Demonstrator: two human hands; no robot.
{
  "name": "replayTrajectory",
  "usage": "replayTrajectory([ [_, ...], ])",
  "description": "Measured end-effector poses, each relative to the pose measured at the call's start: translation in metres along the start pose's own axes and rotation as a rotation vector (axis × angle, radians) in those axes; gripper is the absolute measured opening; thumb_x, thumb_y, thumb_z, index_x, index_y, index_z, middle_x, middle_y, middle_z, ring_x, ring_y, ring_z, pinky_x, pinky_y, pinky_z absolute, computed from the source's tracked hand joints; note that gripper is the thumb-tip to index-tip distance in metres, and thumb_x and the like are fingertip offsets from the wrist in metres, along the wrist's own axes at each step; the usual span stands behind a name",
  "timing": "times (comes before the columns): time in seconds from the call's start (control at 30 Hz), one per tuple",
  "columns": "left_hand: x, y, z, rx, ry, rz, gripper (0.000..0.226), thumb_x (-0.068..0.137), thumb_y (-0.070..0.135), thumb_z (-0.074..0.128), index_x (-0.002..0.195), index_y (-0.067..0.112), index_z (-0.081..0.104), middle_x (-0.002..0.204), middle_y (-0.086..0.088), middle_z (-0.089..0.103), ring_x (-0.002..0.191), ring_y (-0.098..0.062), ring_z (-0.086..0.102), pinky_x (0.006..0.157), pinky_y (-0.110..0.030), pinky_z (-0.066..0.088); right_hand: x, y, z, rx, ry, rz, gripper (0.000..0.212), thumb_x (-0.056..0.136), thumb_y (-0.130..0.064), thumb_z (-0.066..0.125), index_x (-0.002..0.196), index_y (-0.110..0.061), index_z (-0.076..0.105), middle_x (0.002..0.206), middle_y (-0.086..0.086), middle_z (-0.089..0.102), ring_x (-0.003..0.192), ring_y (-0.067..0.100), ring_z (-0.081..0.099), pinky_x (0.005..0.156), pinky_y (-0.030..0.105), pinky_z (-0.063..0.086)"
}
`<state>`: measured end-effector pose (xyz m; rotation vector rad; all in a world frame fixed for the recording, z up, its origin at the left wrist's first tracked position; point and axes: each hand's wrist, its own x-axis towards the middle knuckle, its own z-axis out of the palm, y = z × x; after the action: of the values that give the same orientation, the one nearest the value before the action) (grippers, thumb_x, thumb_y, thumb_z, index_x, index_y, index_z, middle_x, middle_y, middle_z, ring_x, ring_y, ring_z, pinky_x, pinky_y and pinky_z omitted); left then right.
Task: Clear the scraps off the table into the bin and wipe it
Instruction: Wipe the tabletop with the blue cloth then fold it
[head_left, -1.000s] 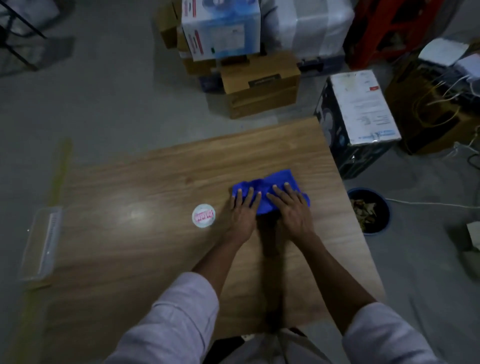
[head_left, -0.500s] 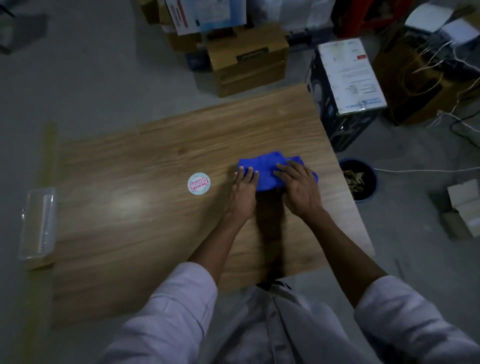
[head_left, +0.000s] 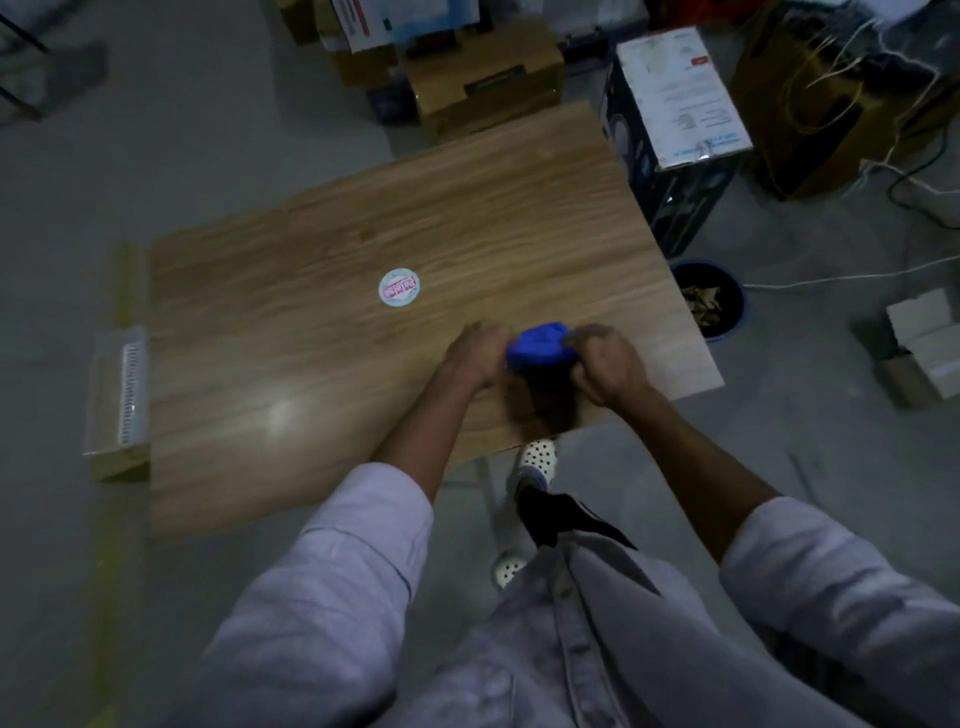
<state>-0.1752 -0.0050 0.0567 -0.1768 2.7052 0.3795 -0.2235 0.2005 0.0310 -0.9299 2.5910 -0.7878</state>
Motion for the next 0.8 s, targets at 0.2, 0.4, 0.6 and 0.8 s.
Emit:
replayTrajectory([
  [0.2, -0.009, 0.005, 0.076, -0.031, 0.286, 0.022, 0.069, 0.089, -0.011, 0.051, 0.154, 0.003, 0.033, 0.162, -0.019, 0.029, 0.153, -0.038, 0.02, 0.125, -0.037, 0.006, -0.01, 0.006, 0.014, -0.104, -0.008, 0.015, 0.06, 0.07, -0.011, 0.049, 0.126, 0.003, 0.067, 0.136, 0.025, 0.061, 0.137, 0.046, 0.047, 0.111, 0.061, 0.039],
  [0.4, -0.074, 0.012, 0.136, 0.065, 0.02, -0.035, 0.066, 0.101, -0.003, 0.031, 0.16, 0.012, 0.008, 0.169, -0.01, -0.001, 0.157, -0.027, -0.002, 0.124, -0.032, 0.003, -0.089, 0.013, 0.07, 0.049, -0.134, 0.04, 0.066, 0.077, -0.028, 0.038, 0.126, 0.006, 0.067, 0.136, 0.027, 0.059, 0.133, 0.058, 0.044, 0.107, 0.067, 0.039],
  [0.6, -0.131, 0.016, 0.082, -0.069, -0.196, 0.079, 0.044, 0.087, -0.006, 0.05, 0.121, 0.013, 0.071, 0.125, -0.014, 0.068, 0.117, -0.032, 0.062, 0.088, -0.034, 0.045, -0.144, -0.025, 0.041, 0.078, -0.354, 0.193, 0.065, 0.073, -0.019, 0.038, 0.129, 0.0, 0.065, 0.122, 0.028, 0.067, 0.113, 0.043, 0.063, 0.091, 0.041, 0.05],
  [0.8, -0.121, 0.0, 0.039, -0.437, 0.199, -0.109, 0.05, 0.089, -0.003, 0.054, 0.134, 0.016, 0.064, 0.131, -0.011, 0.067, 0.12, -0.027, 0.062, 0.099, -0.03, 0.047, -0.144, -0.055, 0.008, 0.538, -0.169, 0.387, 0.031, 0.089, -0.004, 0.05, 0.107, -0.02, 0.07, 0.101, 0.008, 0.07, 0.093, 0.025, 0.064, 0.076, 0.037, 0.05],
])
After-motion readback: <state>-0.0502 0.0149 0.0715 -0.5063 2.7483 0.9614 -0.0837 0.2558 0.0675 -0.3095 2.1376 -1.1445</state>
